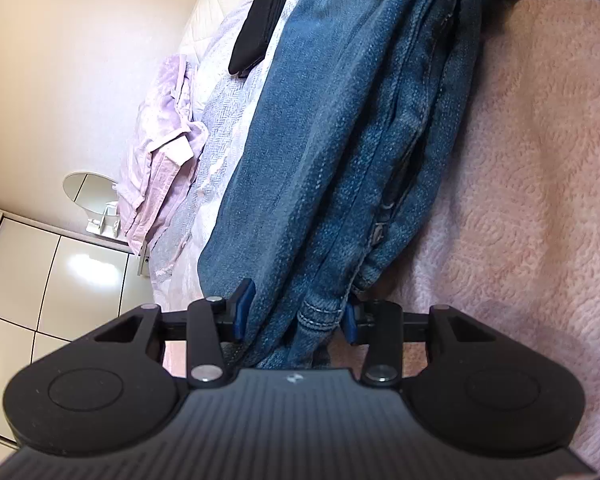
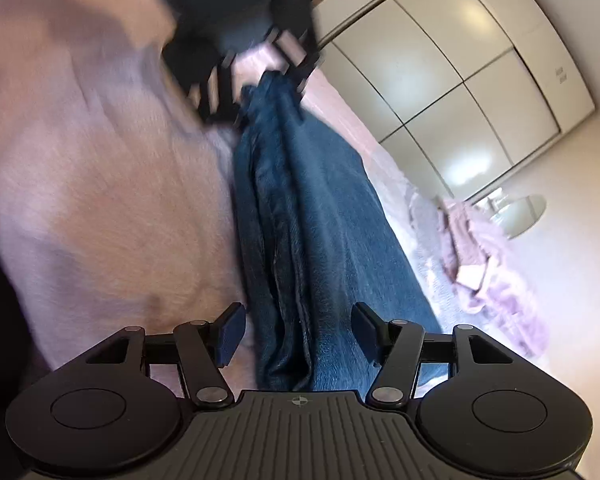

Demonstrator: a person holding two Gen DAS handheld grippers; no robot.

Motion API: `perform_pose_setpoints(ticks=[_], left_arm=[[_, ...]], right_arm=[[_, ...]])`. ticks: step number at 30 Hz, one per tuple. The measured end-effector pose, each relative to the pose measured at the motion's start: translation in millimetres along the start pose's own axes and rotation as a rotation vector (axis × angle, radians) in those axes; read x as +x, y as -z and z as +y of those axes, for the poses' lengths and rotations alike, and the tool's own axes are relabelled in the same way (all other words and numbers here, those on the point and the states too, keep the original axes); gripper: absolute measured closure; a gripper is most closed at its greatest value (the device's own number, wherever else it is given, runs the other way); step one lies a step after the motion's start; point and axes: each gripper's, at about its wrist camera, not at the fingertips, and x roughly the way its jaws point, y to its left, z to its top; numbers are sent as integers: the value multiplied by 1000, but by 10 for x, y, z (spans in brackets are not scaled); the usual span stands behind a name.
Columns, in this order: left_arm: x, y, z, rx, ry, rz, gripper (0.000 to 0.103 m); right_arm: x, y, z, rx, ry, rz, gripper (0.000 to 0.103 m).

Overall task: Fold clothes
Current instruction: 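Grasp the jeans edge with both grippers, lift and flip it onto the bed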

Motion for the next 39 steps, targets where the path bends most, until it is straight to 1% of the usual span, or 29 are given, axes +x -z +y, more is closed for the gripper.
perform_pose_setpoints(ticks=[1,2,3,4,5,6,8,10,13,14,16,18,20,21,22,24,25,27,28,29,30,31,32,33,35,37,39], left_arm=[[-2,21,-59,29,-10,-5,55],[-7,56,-136,63,-24,-10,51],[-8,123,-235,108,-50,-17,44],[12,179,-297,148,-82,-26,41],[37,205,-359,179,-116,-33,40],[64,223,-404,204,-142,-35,40],[122,221,-396,219,-157,-21,49],[137,229,-255,204,-166,-18,57],[152,238,-24,182,-181,-11,62],[134,235,106,172,-194,0,62],[87,233,363,150,-220,23,63],[-83,276,559,130,-253,62,63],[-386,373,624,134,-290,109,64],[-574,423,591,136,-301,145,64],[-767,463,516,135,-301,180,64],[-1176,505,194,124,-252,250,64],[-1352,521,9,116,-211,280,63],[-1583,526,-462,91,-65,317,60],[-1698,529,-697,79,9,336,63],[-1801,535,-918,79,38,347,65],[-1876,541,-1064,100,-15,344,69],[-1947,530,-1124,103,-42,347,68],[-2019,520,-1148,85,-60,352,67],[-2092,515,-1091,19,-53,362,64],[-2236,546,-943,-107,-31,371,63],[-2375,632,-811,-175,-28,376,63],[-2471,721,-644,-246,-29,381,63]], right_arm=[[56,10,-9,-11,22,8,46],[76,24,-34,-11,27,6,46],[75,33,-51,-14,19,1,48],[74,43,-68,-16,11,-5,53],[73,53,-85,-19,3,-10,62],[72,62,-102,-22,-6,-15,65],[36,51,-164,2,-17,-22,69],[2,-9,-252,38,-21,-26,72],[-39,-154,-432,42,-3,-51,74],[-37,-214,-518,39,7,-66,74],[-34,-379,-734,20,54,-104,75],[-44,-549,-971,11,78,-153,77],[-70,-711,-1170,1,84,-207,77],[-118,-773,-1170,-15,72,-241,77],[-181,-827,-1133,-35,57,-280,78],[-320,-869,-931,-75,13,-347,78],[-382,-855,-785,-90,-19,-373,77],[-409,-802,-447,-116,-108,-379,77],[-400,-765,-263,-134,-157,-366,77],[-391,-720,-74,-159,-205,-341,76],[-397,-670,88,-181,-240,-311,75],[-428,-618,184,-188,-255,-289,75],[-477,-567,240,-180,-261,-275,73],[-536,-524,249,-148,-268,-261,72],[-643,-456,124,-27,-291,-233,72],[-700,-372,-42,49,-296,-206,72],[-897,-230,-71,98,-269,-175,72]])
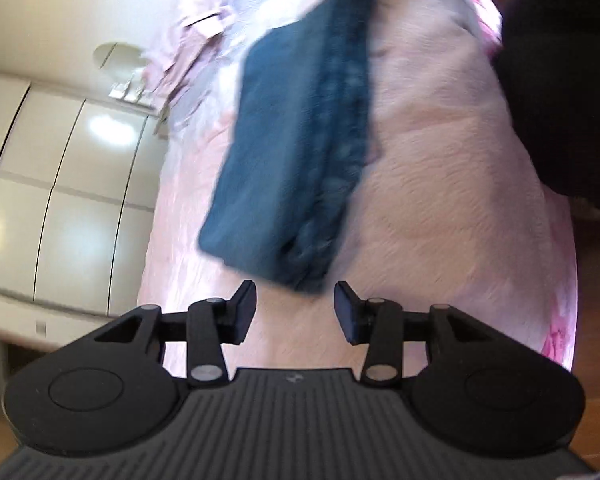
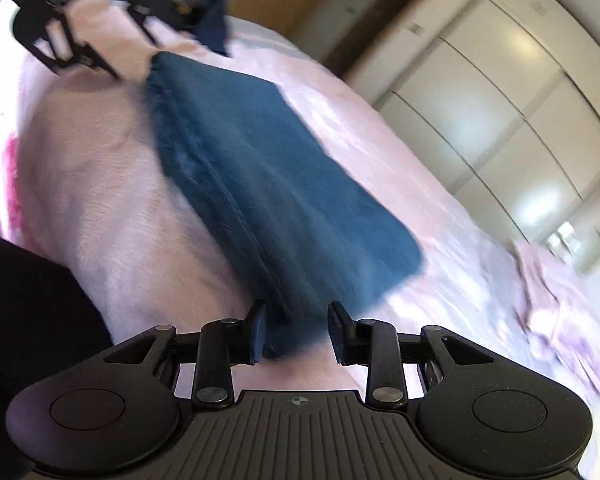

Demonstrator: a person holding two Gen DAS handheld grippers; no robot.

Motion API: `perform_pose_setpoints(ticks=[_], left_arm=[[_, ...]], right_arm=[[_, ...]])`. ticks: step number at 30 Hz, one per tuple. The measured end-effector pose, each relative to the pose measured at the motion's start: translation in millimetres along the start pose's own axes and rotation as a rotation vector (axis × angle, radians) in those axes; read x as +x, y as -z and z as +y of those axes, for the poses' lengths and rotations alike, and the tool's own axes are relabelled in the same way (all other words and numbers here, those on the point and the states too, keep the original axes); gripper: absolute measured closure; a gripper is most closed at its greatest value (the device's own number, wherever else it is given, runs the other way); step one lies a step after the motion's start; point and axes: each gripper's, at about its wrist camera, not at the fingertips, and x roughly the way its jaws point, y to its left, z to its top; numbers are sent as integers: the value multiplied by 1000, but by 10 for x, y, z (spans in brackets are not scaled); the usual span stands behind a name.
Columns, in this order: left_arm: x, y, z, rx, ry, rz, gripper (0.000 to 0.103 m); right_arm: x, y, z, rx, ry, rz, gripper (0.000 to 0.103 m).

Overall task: Fold clothes
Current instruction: 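Smooth the folded jeans flat on the bed with both grippers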

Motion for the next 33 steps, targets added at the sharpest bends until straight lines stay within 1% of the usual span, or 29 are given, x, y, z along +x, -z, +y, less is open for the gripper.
perform_pose_setpoints(ticks=[3,4,5,6,8,9,12,14,16,18,20,21,23,24,25,27,29,30,32,33], left_arm=[[144,-123,460,-152,3,3,63],[139,-132,567,-207,5,1,62],[38,-64,593,-265,10,-8,62],[-22,-29,648,-321,22,-19,62],[31,-105,884,-426,77,-44,60],[86,-146,989,-474,104,-54,60],[430,-288,1224,-582,182,-75,60],[659,-359,1381,-642,228,-75,60],[874,-315,1547,-711,292,-48,61],[1289,-220,1538,-793,362,5,64],[1495,-70,1493,-873,411,11,63],[1526,-6,1475,-907,421,-3,62],[1510,73,1444,-944,418,-25,62],[1489,91,1418,-950,409,-31,62],[1483,97,1396,-950,404,-36,62],[1509,92,1383,-949,402,-40,62],[1513,95,1388,-951,404,-40,62],[1504,91,1392,-950,402,-39,62],[1500,61,1401,-941,391,-35,62],[1457,48,1415,-937,382,-33,64]], right_arm=[[-201,24,-154,111,24,-5,72],[-246,41,-222,151,37,-12,72],[-259,37,-292,194,42,-20,72],[-254,15,-380,245,37,-31,72],[-242,-54,-506,348,15,-49,72],[-178,-96,-573,399,-4,-55,72],[88,-240,-835,554,-61,-62,72],[286,-335,-1045,646,-102,-61,72],[475,-448,-1255,707,-133,-55,72],[776,-509,-1415,747,-159,-39,72],[1121,-497,-1550,778,-162,-1,72],[1301,-451,-1603,797,-150,30,72],[1659,-341,-1678,814,-136,107,72],[1801,-264,-1710,835,-141,120,72],[1888,-174,-1747,876,-155,105,71],[1971,-79,-1850,936,-158,75,71],[1963,-52,-1945,974,-143,77,71],[1889,-68,-1980,985,-126,79,71],[1634,-118,-1984,1001,-116,57,71],[1465,-143,-1956,1008,-131,33,71]])
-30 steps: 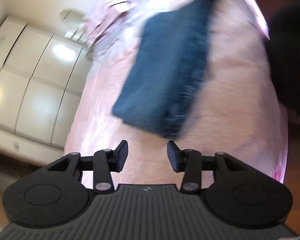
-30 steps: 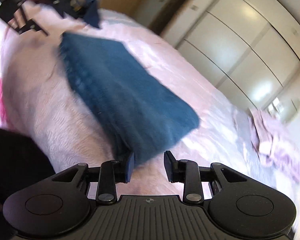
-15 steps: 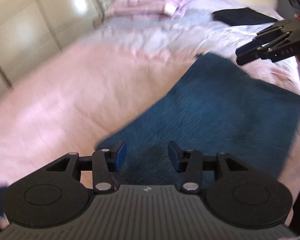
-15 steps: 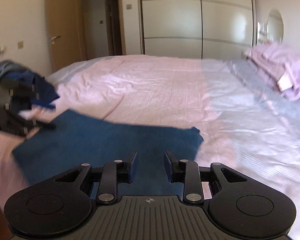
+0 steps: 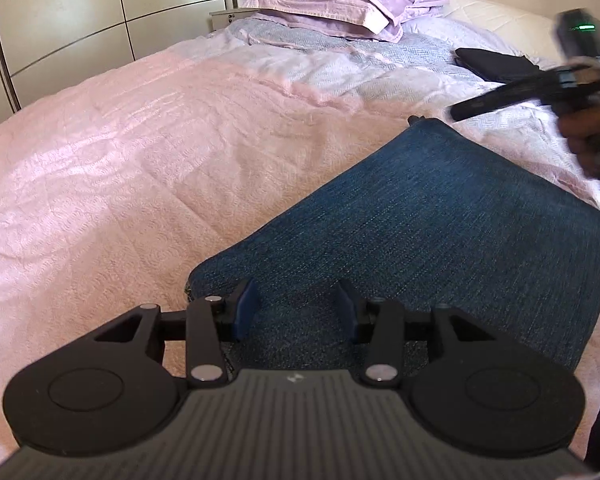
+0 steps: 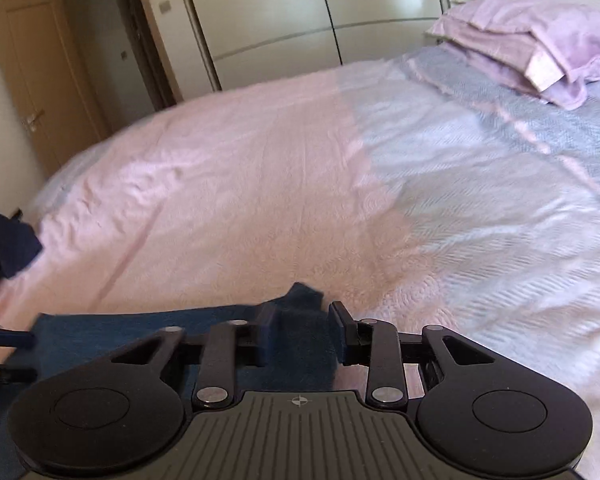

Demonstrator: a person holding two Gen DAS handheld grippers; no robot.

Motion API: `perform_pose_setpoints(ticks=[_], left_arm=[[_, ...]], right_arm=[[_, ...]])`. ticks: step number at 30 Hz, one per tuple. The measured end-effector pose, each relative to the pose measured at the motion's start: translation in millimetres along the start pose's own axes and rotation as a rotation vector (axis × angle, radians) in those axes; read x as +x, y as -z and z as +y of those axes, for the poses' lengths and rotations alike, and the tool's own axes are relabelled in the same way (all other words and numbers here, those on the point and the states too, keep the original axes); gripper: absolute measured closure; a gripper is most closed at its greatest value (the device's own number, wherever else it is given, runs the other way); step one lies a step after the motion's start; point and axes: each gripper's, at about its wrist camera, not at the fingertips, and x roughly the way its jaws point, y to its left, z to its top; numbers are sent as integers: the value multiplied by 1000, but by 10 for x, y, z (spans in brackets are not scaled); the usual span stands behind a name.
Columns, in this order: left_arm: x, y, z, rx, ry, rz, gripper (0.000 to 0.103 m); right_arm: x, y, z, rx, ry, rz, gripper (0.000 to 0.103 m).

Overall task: Fold clothes
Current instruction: 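Smooth the folded jeans flat on the bed with both grippers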

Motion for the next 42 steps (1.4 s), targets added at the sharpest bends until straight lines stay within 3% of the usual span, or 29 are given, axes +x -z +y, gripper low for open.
perform_pose_setpoints(ticks=[6,8,12,16,20,23,27,29,34,39,42], left_arm=[[-679,141,-140,-36,45,-98,66],[-810,315,-264,-18,71,-87,66],[-878,719,-459,0,67,-63,65],[-851,825,-438,-91,57,-77,63],[-859,746,-477,-66,39,-62,63],[-909,619,-422,-71,42,-71,64],[-807,394,-251,-54,19,-94,64],[-662,291,-137,-56,-1,-88,64],[-195,244,88,-84,-30,19,59],[-173,279,197,-138,-13,1,52],[-223,278,205,-142,-17,-9,53]], right_arm=[[-976,471,339,-20,-183,-18,71],[-1160,708,446,-30,-226,1,71],[-1244,1268,505,-81,-191,56,71],[-1273,1512,420,-53,-175,62,71],[-1276,1478,501,-111,-143,77,71],[-1280,1354,444,-74,-161,95,70],[-1168,1003,246,5,-142,47,67],[-991,809,160,22,-120,38,57],[-397,360,45,39,-128,38,57],[238,231,-61,36,-121,131,58],[251,254,-89,64,-116,116,58]])
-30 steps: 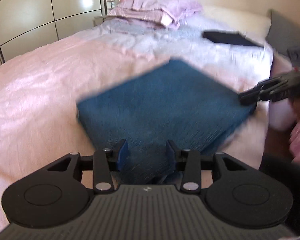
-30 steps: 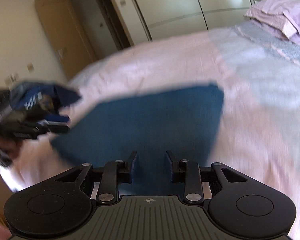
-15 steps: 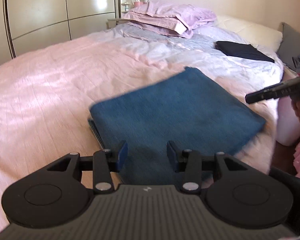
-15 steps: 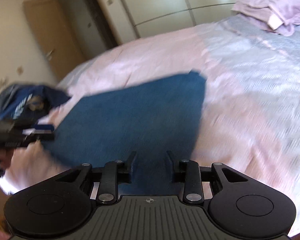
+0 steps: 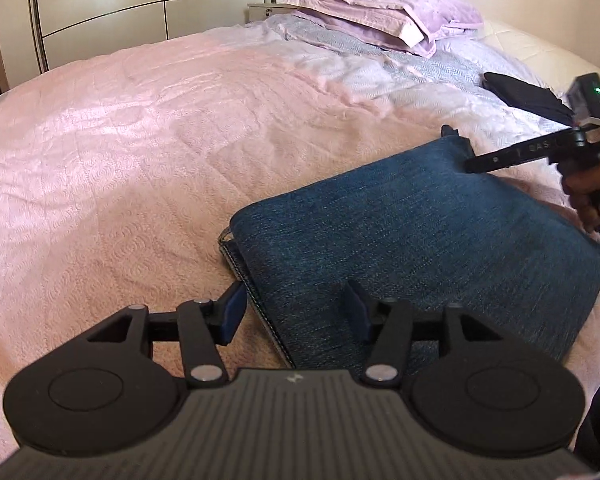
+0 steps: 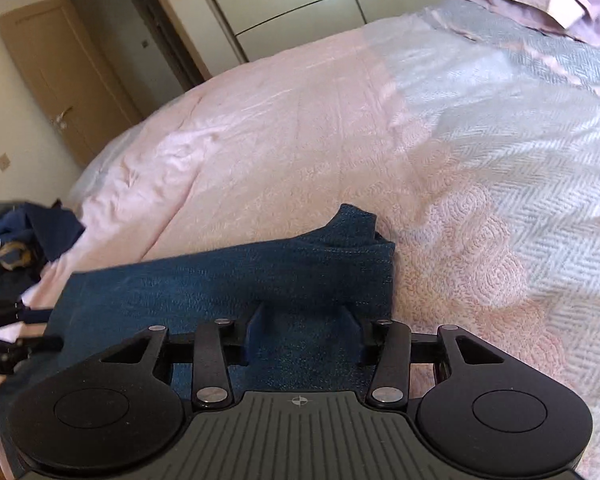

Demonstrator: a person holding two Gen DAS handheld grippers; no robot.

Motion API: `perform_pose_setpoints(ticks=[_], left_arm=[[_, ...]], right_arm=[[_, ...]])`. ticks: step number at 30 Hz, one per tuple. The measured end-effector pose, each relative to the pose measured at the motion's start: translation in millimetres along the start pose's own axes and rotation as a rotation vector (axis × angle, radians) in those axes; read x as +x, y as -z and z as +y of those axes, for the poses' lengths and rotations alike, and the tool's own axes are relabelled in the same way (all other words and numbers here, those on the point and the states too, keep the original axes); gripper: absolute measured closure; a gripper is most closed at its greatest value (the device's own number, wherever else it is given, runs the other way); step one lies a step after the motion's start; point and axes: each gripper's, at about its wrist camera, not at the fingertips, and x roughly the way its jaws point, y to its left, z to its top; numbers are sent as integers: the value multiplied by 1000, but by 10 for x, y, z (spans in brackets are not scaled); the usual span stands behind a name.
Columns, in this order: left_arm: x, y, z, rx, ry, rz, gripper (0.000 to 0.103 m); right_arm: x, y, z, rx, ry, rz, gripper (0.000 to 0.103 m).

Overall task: Fold clothes
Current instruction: 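Smooth the folded jeans flat on the bed with both grippers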

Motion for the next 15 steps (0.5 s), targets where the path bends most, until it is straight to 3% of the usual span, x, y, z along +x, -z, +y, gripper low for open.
perform_pose_setpoints(ticks=[3,8,12,15], left_arm=[[-200,15,-59,-5,-1,-36,64],[-502,197,-281,-10,51,-82,64],[-444,419,-492,40,49,-54,62],[-458,420,-491,9,39,-57,63]], right_arm=[[-317,114,196,-46,31,-46,57],[-988,645,531,-66,-54,-102,57],[-988,1070,624,-85,-29,-62,56],[-1021,1127,630,-67,-17,-65,56]])
